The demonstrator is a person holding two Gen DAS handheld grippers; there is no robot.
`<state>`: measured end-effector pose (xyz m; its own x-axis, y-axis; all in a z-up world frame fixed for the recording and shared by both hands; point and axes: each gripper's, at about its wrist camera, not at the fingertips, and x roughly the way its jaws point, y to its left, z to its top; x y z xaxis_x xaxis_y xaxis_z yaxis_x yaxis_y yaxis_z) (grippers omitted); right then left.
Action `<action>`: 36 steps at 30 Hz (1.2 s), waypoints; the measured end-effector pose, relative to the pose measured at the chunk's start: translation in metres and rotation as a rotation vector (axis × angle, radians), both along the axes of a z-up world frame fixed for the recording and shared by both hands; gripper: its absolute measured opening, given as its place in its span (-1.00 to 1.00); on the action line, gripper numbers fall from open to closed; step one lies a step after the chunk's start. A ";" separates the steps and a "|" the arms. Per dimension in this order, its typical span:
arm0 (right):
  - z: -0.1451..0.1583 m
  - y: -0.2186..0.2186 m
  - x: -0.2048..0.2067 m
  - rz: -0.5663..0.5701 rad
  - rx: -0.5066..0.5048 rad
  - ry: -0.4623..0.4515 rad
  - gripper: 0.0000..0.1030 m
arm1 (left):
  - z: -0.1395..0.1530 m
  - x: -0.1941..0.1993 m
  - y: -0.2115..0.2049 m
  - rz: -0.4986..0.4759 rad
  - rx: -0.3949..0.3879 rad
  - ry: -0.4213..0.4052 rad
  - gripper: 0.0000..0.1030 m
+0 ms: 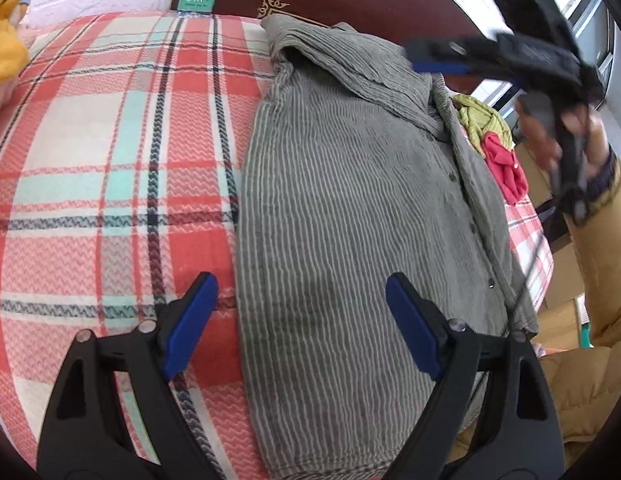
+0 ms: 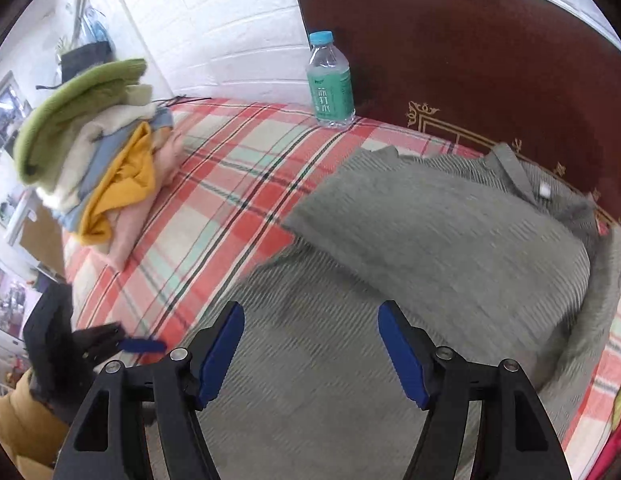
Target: Fold clothes
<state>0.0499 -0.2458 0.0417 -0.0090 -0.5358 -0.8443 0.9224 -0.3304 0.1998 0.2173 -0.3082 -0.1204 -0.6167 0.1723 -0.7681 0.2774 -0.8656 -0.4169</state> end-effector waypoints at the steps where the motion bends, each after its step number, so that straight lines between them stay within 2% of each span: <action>1: 0.000 -0.007 -0.002 -0.008 -0.001 -0.006 0.38 | -0.001 0.000 0.000 -0.003 0.010 0.001 0.68; 3: -0.002 -0.024 -0.005 -0.022 0.000 -0.014 0.38 | 0.000 0.000 0.002 -0.013 0.020 0.005 0.68; 10: -0.018 -0.096 -0.008 -0.078 0.091 0.049 0.39 | -0.002 -0.001 0.010 -0.056 0.015 -0.011 0.68; 12: -0.026 -0.114 -0.006 -0.088 0.123 0.069 0.39 | -0.002 0.000 0.008 -0.059 0.027 -0.011 0.52; 13: -0.032 -0.121 -0.005 -0.095 0.147 0.081 0.39 | -0.002 0.001 0.007 -0.060 0.033 -0.011 0.32; 16: -0.050 -0.139 -0.006 -0.145 0.222 0.136 0.38 | -0.004 0.004 0.000 -0.036 0.054 -0.023 0.02; 20: -0.074 -0.149 -0.011 -0.203 0.311 0.183 0.35 | -0.007 0.009 -0.007 -0.008 0.082 -0.028 -0.23; 21: -0.076 -0.147 -0.014 -0.209 0.310 0.181 0.30 | -0.007 0.009 -0.007 -0.007 0.079 -0.031 -0.29; 22: -0.078 -0.145 -0.016 -0.215 0.309 0.179 0.15 | -0.008 0.010 -0.007 -0.005 0.084 -0.033 -0.46; 24: -0.082 -0.142 -0.022 -0.228 0.307 0.176 -0.14 | -0.009 0.010 -0.006 -0.010 0.097 -0.031 -0.57; 25: -0.083 -0.139 -0.025 -0.234 0.302 0.170 -0.45 | -0.009 0.010 -0.004 -0.017 0.105 -0.028 -0.64; 28: -0.074 -0.123 -0.039 -0.254 0.236 0.072 -0.73 | -0.009 0.011 0.001 -0.037 0.130 -0.017 -0.70; 31: -0.064 -0.107 -0.052 -0.272 0.168 -0.025 -0.78 | -0.005 0.010 0.008 -0.062 0.139 0.003 -0.70; 36: -0.033 -0.069 -0.071 -0.287 -0.004 -0.162 -0.79 | 0.012 0.002 0.022 -0.108 0.129 0.043 -0.70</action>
<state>-0.0213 -0.3147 0.0090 -0.0258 -0.5346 -0.8447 0.7478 -0.5711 0.3386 0.2196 -0.2859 -0.1086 -0.6207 0.3347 -0.7090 0.1650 -0.8282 -0.5355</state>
